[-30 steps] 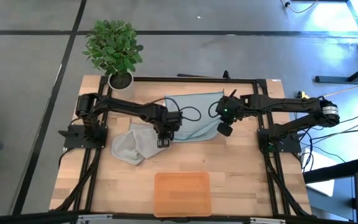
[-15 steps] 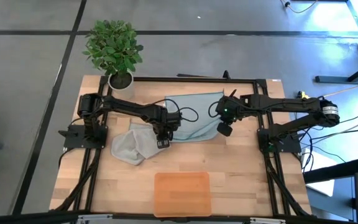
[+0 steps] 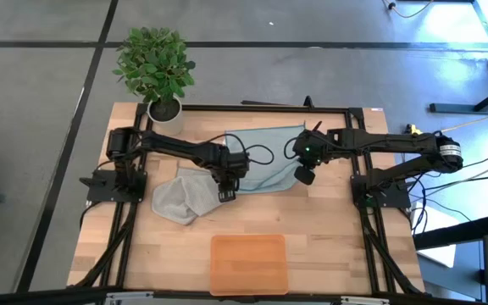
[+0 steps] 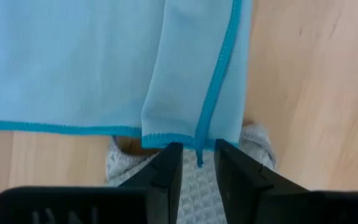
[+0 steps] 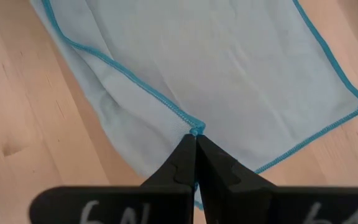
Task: Roll microfiber towels into tight, uniform cylinder then place into a basket
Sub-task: Fold the blue towel
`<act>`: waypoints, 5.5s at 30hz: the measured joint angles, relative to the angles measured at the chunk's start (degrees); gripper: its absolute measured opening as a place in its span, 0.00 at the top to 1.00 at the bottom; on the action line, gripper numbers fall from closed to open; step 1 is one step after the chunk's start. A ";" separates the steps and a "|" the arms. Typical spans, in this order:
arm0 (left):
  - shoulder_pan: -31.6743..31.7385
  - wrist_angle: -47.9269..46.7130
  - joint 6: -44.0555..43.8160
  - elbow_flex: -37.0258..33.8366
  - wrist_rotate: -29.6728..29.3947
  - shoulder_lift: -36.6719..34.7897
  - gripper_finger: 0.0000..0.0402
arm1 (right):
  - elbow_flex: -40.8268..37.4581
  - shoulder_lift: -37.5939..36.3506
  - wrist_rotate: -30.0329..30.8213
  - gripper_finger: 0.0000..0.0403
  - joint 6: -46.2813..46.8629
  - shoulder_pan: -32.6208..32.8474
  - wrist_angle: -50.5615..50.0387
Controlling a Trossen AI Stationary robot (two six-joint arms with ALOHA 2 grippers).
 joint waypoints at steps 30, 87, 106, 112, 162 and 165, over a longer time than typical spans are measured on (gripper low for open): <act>9.99 -2.75 -5.15 0.00 3.06 -9.37 1.00 | 0.07 -0.04 8.54 0.98 -3.30 -0.42 -0.01; 21.99 7.86 -14.13 0.00 -13.05 -9.13 0.91 | 0.07 8.74 14.88 0.62 -17.99 -22.12 15.17; 19.43 6.67 -14.13 0.00 -8.76 -9.13 0.79 | 0.04 9.28 -17.63 0.58 -17.99 -22.12 16.16; 17.51 6.68 -14.14 0.00 -8.76 -9.13 0.80 | 0.04 14.22 -19.14 0.58 -16.48 -22.12 16.34; 16.96 6.44 -14.60 0.00 -8.80 -9.13 0.80 | 0.00 26.75 -14.18 0.58 -10.08 -25.79 15.53; 16.96 6.44 -14.60 0.00 -8.80 -9.13 0.80 | 0.00 26.75 -9.21 0.58 -10.74 -25.90 16.31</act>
